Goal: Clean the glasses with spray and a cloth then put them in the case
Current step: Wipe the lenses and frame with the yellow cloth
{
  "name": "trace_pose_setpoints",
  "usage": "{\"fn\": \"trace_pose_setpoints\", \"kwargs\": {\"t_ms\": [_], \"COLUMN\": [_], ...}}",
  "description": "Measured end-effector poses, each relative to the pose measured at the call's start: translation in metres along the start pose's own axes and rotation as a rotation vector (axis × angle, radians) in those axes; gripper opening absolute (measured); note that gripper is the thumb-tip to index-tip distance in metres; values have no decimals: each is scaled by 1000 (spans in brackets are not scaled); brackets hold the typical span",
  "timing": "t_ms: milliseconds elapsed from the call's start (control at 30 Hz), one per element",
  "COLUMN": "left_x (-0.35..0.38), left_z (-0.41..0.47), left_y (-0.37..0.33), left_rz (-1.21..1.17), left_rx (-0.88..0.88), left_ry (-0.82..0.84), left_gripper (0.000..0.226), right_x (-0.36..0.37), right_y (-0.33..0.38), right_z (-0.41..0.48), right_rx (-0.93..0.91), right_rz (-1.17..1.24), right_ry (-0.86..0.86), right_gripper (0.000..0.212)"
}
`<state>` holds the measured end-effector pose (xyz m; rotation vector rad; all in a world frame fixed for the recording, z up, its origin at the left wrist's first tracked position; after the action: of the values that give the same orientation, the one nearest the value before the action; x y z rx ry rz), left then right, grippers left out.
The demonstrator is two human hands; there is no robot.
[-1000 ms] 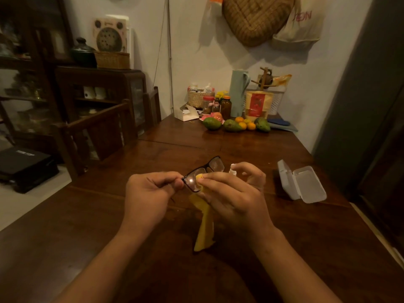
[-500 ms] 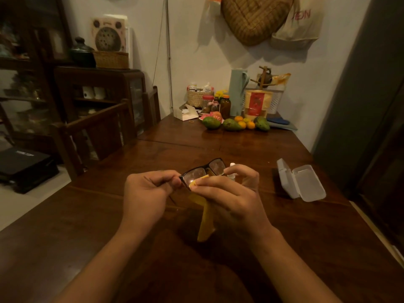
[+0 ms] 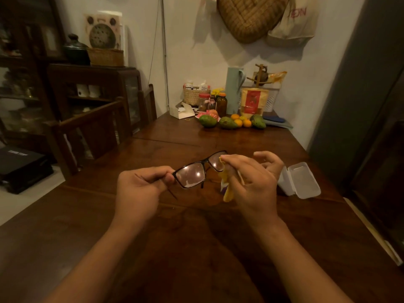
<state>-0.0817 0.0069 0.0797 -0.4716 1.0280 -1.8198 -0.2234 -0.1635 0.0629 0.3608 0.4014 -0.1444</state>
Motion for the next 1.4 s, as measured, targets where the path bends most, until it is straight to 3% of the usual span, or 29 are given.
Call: {"fn": "trace_pose_setpoints", "kwargs": {"t_ms": [133, 200, 333, 567, 833, 900, 1000, 1133, 1233, 1400], "left_x": [1, 1, -1, -1, 3, 3, 3, 2, 2, 1], "left_z": [0, 0, 1, 1, -4, -5, -5, -4, -2, -4], "left_y": [1, 0, 0, 1, -6, -6, -4, 0, 0, -1], "left_rz": [-46, -64, -52, -37, -47, -48, -37, -34, -39, -30], "left_rx": [-59, -63, -54, -24, 33, 37, 39, 20, 8, 28], "left_ry": [-26, -35, -35, -22, 24, 27, 31, 12, 7, 30], "left_gripper": [29, 30, 34, 34, 56, 57, 52, 45, 38, 37], "right_x": [1, 3, 4, 1, 0, 0, 0, 3, 4, 0], "right_y": [9, 10, 1, -9, 7, 9, 15, 17, 12, 4], "right_z": [-6, -9, -9, -4, 3, 4, 2, -7, -10, -4], "right_rx": [-93, -163, -128, -25, 25, 48, -63, -152, -169, -105], "right_rz": [-11, 2, 21, -36, 94, 92, 84, 74, 79, 64], "right_ry": [20, 67, 168, 98, -199, -190, -173, 42, 108, 67], "right_gripper": [30, 33, 35, 32, 25, 24, 19, 25, 33, 47]}}
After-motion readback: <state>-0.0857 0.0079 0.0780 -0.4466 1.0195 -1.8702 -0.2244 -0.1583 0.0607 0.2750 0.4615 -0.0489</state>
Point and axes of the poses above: each hand's wrist, its own z-axis towards the middle knuckle, its own x-axis out of the palm, y = z × x, the point moved 1 cm from there along z, towards the middle knuckle, and after that the axes turned 1 degree about z, right-handed, at the moved point
